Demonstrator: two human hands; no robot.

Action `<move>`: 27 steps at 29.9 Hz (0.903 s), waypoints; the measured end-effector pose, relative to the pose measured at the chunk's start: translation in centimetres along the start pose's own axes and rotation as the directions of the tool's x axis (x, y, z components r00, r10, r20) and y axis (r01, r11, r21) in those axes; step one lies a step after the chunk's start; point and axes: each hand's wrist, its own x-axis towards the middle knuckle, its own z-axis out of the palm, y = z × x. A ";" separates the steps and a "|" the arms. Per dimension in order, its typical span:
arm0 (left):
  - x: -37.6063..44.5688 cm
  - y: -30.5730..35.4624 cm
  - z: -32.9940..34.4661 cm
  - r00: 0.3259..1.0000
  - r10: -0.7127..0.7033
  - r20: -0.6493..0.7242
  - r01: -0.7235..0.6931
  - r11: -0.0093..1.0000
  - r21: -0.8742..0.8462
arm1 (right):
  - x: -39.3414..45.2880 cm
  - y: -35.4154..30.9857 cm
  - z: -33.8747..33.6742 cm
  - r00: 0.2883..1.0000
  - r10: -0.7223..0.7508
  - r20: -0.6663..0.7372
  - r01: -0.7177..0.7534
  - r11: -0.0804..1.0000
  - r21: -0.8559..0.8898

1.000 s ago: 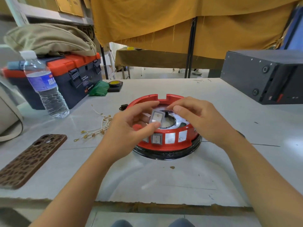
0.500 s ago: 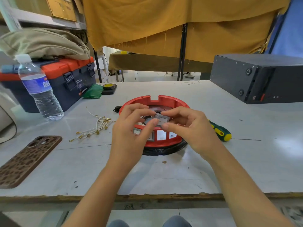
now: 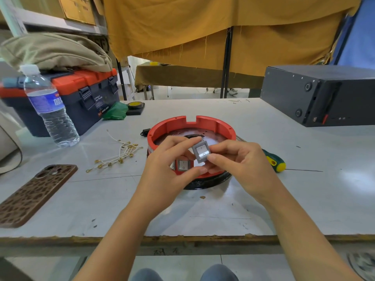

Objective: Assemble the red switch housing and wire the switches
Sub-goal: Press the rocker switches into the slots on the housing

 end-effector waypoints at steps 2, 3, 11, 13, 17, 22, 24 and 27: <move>0.0 0.0 -0.2 1.000 0.014 0.005 -0.014 1.000 0.008 | 0.0 0.2 0.0 1.000 0.029 -0.007 -0.028 1.000 0.008; 0.0 0.0 -0.2 1.000 0.018 -0.003 -0.018 1.000 0.011 | 0.0 0.2 0.0 0.999 0.038 0.000 -0.038 0.999 0.011; -1.0 -0.7 0.1 0.990 0.140 0.026 -0.143 0.971 0.192 | 0.4 0.2 -1.2 0.997 -0.023 -0.068 0.012 0.988 -0.153; -1.2 -0.8 0.3 0.986 0.161 0.032 -0.164 0.955 0.248 | 0.8 0.4 -1.3 0.992 -0.050 -0.112 0.023 0.973 -0.230; -0.9 -1.6 0.3 0.972 0.225 0.072 -0.236 0.911 0.338 | 2.1 0.8 -1.1 0.998 -0.052 -0.034 0.031 0.889 -0.457; -0.6 -2.2 0.1 0.976 0.180 0.120 -0.211 0.911 0.353 | 2.7 1.0 -0.6 0.999 -0.012 0.040 0.031 0.856 -0.517; -0.5 -2.2 0.2 0.978 0.174 0.118 -0.205 0.918 0.339 | 2.5 1.3 -0.3 0.999 -0.026 0.047 0.048 0.830 -0.555; -0.5 -2.2 0.5 0.981 0.167 0.102 -0.192 0.926 0.326 | 2.2 1.4 -0.3 0.998 -0.030 0.058 0.059 0.813 -0.579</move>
